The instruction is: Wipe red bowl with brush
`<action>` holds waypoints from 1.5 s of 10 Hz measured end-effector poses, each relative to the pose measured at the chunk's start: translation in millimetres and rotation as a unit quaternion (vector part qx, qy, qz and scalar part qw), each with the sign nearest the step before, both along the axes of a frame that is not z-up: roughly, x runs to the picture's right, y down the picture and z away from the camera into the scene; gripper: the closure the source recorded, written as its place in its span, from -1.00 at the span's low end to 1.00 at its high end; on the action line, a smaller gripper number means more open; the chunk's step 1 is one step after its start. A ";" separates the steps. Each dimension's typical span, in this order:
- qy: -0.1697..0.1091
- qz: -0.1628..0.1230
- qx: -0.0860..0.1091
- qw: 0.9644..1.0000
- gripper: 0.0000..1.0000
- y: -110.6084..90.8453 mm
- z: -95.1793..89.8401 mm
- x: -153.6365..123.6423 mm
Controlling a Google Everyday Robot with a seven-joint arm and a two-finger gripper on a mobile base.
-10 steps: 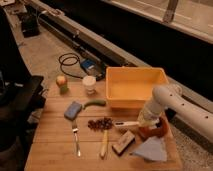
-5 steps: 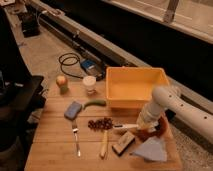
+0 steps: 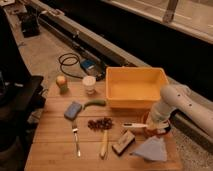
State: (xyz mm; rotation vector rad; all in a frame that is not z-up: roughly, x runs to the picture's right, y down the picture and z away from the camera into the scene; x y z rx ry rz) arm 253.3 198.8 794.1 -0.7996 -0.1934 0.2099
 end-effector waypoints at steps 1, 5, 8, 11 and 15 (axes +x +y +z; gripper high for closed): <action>0.000 -0.002 0.003 1.000 1.00 -6.6 5.5 0.8; -0.027 -0.025 0.028 0.999 1.00 -28.4 15.8 -25.3; -0.048 -0.028 0.034 0.998 1.00 -22.2 7.2 -47.5; -0.053 -0.017 0.033 0.998 1.00 -10.2 -8.6 -49.2; -0.029 -0.007 0.048 0.998 1.00 -26.9 -5.6 -20.5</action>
